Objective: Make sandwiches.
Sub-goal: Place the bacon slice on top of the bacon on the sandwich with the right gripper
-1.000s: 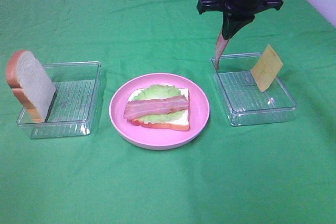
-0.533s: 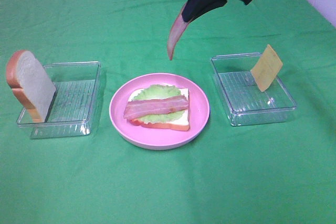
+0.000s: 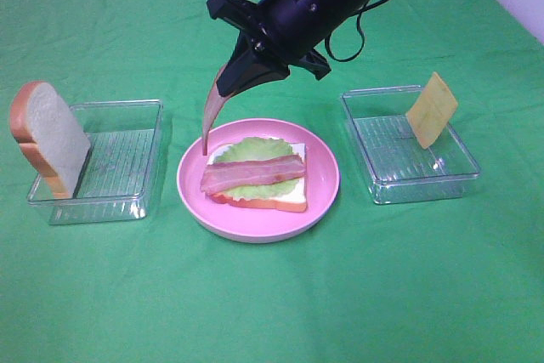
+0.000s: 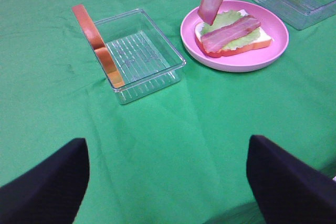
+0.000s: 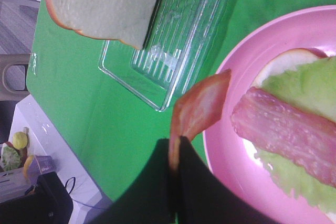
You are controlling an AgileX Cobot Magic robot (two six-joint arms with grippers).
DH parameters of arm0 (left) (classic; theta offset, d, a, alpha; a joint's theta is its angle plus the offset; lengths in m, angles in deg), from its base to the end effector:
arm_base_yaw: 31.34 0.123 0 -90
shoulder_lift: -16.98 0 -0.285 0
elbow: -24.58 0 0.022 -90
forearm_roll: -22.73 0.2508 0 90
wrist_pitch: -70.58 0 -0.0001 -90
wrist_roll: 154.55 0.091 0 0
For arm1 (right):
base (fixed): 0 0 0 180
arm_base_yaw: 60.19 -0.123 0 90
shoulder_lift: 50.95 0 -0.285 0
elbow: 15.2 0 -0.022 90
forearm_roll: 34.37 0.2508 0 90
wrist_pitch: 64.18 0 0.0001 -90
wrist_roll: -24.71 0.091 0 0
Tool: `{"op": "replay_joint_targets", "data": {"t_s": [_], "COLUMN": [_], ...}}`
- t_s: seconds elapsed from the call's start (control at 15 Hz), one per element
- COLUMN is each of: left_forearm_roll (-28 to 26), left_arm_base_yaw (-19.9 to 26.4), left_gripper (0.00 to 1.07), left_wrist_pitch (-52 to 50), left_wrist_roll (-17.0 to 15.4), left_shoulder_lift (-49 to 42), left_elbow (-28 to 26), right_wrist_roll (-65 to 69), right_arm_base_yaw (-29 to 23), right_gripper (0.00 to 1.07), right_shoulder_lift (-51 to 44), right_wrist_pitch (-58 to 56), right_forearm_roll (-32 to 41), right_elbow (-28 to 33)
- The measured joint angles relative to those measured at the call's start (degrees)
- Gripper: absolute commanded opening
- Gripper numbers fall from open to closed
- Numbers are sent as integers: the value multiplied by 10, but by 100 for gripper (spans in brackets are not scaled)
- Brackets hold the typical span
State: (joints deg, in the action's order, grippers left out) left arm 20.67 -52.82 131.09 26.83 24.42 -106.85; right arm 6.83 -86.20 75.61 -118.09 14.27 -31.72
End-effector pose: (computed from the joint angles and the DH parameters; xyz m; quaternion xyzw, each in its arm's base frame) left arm -0.0063 -0.0006 0.2777 0.1692 0.8333 -0.1095 0.5148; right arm 0.3771 0.2455 0.2226 -0.1575 0.9094 0.3715 0.1011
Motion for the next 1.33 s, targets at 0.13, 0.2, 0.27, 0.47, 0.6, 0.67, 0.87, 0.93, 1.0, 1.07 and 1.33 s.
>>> {"op": "replay_joint_targets", "data": {"t_s": [0.13,0.2,0.27,0.47,0.6,0.67,0.87,0.93,1.0,1.07,1.33], "left_forearm_roll": [0,0,0,0,0,0,0,0,0,0,0], "left_arm_base_yaw": [0,0,0,0,0,0,0,0,0,0,0], "left_gripper": [78,78,78,78,78,78,78,78,78,78,78], "left_wrist_pitch": [0,0,0,0,0,0,0,0,0,0,0], "left_wrist_roll": [0,0,0,0,0,0,0,0,0,0,0], "left_shoulder_lift": [0,0,0,0,0,0,0,0,0,0,0], "left_elbow": [0,0,0,0,0,0,0,0,0,0,0], "right_wrist_roll": [-2,-2,-2,3,17,28,44,29,8,-13,-17], "right_arm_base_yaw": [-14,-15,-18,-18,-18,-18,-18,-18,-18,-19,-19], "right_gripper": [0,0,0,0,0,0,0,0,0,0,0], "right_shoulder_lift": [16,19,23,27,27,27,27,27,27,29,64], "right_wrist_pitch": [10,11,12,19,30,33,38,39,40,40,51], "right_forearm_roll": [25,28,25,-25,-57,-73,-68,-37,-5,33,34], "right_elbow": [0,0,0,0,0,0,0,0,0,0,0]}}
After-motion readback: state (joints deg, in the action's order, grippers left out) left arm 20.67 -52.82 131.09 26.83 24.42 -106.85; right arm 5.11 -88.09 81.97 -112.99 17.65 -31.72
